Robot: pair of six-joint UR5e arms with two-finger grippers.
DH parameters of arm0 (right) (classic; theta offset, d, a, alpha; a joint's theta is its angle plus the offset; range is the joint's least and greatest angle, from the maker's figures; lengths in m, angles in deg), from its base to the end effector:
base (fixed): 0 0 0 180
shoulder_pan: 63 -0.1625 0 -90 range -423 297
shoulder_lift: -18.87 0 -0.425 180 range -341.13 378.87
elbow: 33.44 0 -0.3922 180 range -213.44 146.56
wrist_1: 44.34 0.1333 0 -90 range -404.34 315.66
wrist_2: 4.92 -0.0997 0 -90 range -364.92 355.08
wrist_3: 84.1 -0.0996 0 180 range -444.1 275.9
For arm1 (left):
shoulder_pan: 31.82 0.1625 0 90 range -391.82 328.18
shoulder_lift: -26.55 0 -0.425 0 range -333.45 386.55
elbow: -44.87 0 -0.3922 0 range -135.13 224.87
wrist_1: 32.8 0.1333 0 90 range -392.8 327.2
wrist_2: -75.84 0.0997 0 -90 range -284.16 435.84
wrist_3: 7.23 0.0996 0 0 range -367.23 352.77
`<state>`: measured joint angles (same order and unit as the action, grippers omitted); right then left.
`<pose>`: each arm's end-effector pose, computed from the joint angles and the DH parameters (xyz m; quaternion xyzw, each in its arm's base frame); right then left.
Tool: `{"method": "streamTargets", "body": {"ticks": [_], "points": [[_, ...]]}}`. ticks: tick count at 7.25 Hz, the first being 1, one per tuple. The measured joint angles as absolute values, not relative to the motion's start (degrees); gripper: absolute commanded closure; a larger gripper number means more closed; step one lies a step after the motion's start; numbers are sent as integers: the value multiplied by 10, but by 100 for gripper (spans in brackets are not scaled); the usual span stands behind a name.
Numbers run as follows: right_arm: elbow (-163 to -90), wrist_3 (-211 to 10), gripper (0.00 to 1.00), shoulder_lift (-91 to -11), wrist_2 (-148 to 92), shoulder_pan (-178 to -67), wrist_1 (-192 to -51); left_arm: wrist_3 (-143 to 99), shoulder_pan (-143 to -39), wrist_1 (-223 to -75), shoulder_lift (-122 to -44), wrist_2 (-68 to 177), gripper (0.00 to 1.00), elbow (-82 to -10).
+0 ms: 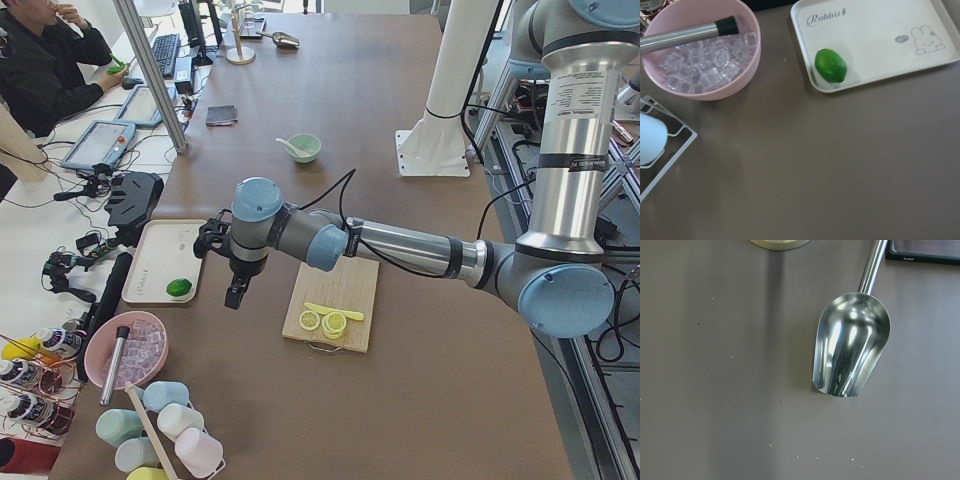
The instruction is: Place spoon in bowl
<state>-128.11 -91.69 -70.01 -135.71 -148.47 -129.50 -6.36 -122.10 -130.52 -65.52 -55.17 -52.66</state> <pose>0.0277 -0.5142 0.6036 0.0497 -0.3542 -0.0074 0.9338 -0.0705 -0.5193 0.5639 0.1445 0.3449 0.0575 0.9257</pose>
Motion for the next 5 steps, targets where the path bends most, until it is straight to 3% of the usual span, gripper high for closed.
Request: {"method": "streamTargets", "body": {"ticks": [5], "points": [[-1285, -920, 0, -714, -1387, -1482, -1296, -15, -1263, -1260, -610, -558, 2, -513]]}}
